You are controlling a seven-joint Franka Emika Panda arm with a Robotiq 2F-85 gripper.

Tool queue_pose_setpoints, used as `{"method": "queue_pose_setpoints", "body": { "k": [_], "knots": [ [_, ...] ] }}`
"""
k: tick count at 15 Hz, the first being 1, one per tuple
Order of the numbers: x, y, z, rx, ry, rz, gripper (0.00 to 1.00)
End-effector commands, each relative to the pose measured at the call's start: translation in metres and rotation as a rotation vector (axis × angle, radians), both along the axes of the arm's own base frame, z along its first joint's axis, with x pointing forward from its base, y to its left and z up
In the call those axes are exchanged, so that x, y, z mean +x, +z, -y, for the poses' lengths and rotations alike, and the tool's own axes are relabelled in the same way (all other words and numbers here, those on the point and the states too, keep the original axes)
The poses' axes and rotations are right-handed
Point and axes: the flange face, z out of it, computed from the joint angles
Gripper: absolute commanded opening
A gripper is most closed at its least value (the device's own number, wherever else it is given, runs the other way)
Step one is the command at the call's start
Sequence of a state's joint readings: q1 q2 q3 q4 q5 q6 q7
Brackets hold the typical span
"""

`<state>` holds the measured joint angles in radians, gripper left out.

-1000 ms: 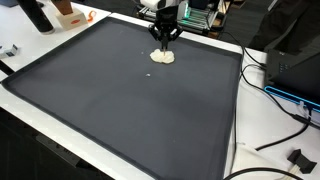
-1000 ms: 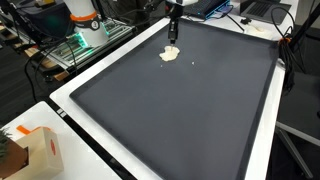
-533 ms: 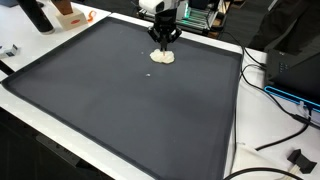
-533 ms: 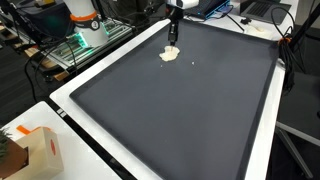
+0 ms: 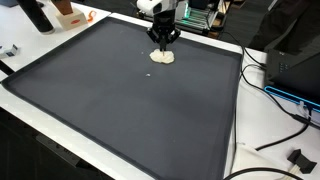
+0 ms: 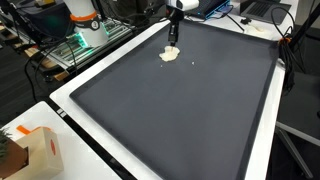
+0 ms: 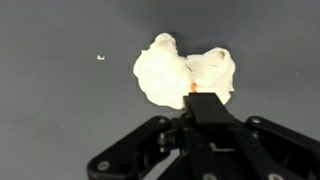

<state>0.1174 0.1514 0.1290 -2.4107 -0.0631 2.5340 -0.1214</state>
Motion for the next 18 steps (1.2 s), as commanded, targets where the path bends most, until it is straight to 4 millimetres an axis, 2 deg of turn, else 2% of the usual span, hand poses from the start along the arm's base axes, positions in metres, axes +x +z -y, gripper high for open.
{"method": "queue_pose_setpoints", "body": {
  "k": [1, 10, 18],
  "knots": [
    [-0.003, -0.002, 0.008, 0.015, -0.020, -0.038, 0.03],
    [-0.008, 0.031, 0.013, 0.023, -0.048, -0.021, 0.03],
    [-0.020, 0.081, 0.011, 0.055, -0.159, -0.039, 0.03]
  ]
}}
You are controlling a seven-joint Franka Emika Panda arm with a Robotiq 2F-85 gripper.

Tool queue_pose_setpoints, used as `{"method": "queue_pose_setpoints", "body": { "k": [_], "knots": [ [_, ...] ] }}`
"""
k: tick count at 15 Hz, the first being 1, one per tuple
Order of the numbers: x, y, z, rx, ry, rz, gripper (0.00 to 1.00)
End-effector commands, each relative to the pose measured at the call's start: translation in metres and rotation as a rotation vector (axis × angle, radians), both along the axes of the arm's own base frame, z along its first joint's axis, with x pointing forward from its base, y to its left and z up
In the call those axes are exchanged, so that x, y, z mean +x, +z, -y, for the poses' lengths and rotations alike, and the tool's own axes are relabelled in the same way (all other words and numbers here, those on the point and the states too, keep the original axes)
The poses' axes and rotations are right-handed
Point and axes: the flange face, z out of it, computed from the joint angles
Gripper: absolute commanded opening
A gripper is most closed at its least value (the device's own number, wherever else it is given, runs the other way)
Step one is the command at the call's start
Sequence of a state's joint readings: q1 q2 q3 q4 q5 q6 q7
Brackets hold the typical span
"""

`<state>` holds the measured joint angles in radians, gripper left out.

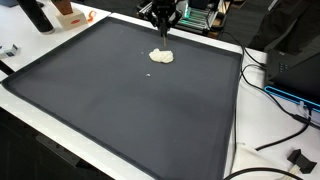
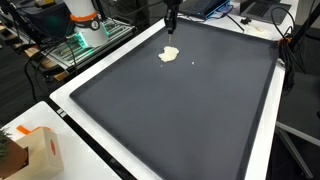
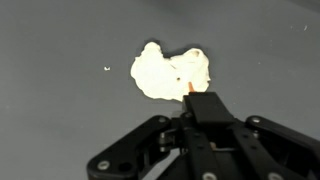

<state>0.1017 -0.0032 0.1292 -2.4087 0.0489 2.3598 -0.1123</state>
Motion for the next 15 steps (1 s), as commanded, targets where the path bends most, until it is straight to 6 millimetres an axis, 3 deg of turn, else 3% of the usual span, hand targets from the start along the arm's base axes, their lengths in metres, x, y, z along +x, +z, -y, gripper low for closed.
{"method": "queue_pose_setpoints", "body": {
  "k": [1, 7, 15],
  "knots": [
    [-0.014, 0.027, 0.000, 0.012, -0.061, -0.004, 0.03],
    [-0.019, 0.060, -0.006, 0.003, -0.123, 0.026, 0.03],
    [-0.026, 0.104, -0.020, 0.009, -0.064, 0.053, 0.03]
  ]
}}
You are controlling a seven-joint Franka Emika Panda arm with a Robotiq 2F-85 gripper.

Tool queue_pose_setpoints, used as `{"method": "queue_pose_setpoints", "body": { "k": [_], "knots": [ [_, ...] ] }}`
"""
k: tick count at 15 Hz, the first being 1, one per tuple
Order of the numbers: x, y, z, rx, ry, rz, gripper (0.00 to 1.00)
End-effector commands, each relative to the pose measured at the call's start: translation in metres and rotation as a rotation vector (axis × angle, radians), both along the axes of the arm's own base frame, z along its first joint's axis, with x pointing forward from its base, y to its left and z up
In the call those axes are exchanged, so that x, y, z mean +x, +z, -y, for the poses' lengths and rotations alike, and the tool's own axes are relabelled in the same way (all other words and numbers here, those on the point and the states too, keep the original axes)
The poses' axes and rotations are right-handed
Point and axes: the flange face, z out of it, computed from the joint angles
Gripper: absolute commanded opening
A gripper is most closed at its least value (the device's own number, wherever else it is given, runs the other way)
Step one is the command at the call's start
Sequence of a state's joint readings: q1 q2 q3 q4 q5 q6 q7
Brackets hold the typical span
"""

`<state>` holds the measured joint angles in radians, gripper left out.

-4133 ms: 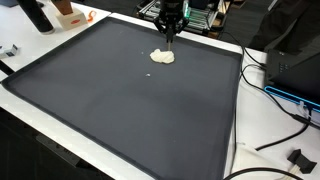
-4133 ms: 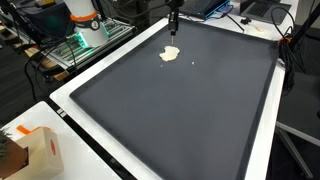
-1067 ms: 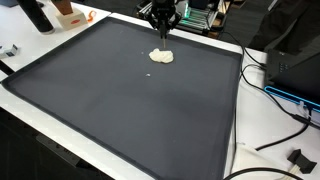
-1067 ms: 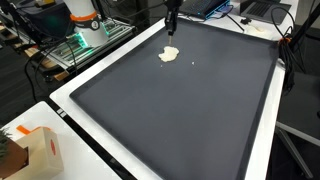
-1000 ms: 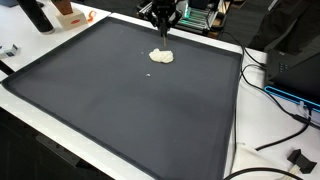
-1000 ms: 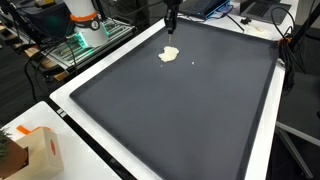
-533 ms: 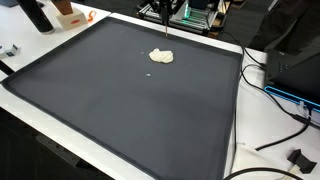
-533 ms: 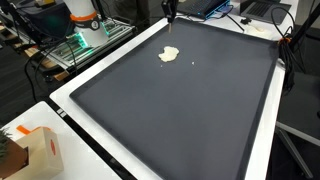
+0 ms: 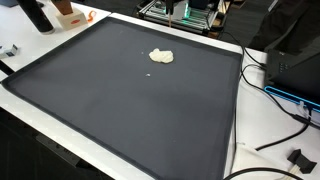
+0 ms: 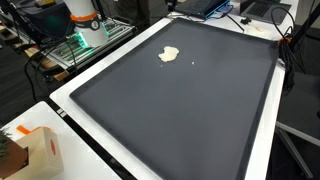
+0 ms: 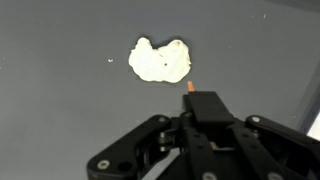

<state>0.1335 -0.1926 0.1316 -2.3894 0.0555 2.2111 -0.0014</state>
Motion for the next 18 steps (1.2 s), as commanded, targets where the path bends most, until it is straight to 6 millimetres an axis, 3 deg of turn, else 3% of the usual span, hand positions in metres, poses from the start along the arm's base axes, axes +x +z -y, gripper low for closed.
{"method": "queue_pose_setpoints", "body": {
  "k": [1, 2, 3, 9, 10, 18],
  "knots": [
    [-0.009, 0.025, -0.009, 0.010, 0.019, 0.002, 0.03],
    [-0.009, 0.032, -0.011, 0.008, 0.026, 0.016, 0.03],
    [-0.001, 0.020, -0.008, 0.002, 0.016, 0.018, 0.12],
    [-0.003, 0.032, -0.011, 0.003, 0.023, 0.031, 0.12],
    [-0.003, 0.032, -0.011, 0.003, 0.023, 0.031, 0.03],
    [0.020, -0.026, -0.004, -0.110, -0.244, 0.197, 0.03]
  ]
}}
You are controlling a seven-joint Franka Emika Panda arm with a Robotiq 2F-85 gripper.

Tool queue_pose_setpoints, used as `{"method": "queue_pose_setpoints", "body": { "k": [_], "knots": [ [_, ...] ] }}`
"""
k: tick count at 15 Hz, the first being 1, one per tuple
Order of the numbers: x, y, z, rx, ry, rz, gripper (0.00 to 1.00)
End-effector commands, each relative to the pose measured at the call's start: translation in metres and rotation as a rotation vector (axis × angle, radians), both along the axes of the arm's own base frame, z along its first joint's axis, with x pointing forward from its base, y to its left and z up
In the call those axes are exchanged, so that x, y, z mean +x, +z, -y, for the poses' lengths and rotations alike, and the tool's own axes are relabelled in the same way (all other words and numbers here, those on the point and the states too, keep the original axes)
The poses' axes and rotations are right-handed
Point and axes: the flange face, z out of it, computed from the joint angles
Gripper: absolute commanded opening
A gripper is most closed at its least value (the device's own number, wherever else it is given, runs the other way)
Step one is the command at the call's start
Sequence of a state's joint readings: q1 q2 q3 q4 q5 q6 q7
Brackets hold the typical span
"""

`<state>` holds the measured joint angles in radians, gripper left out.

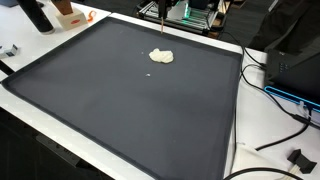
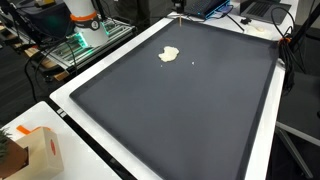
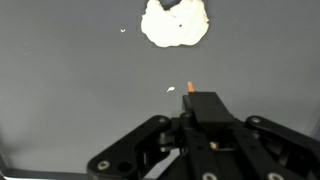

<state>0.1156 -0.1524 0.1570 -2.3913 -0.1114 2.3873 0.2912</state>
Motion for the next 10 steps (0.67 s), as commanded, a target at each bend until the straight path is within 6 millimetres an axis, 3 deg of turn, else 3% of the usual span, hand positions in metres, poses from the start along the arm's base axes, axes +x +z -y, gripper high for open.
{"method": "queue_pose_setpoints", "body": {
  "k": [1, 10],
  "knots": [
    [0.002, -0.030, 0.003, -0.062, -0.095, 0.033, 0.03],
    [0.008, -0.073, 0.011, -0.207, -0.296, 0.027, 0.03]
  ]
}}
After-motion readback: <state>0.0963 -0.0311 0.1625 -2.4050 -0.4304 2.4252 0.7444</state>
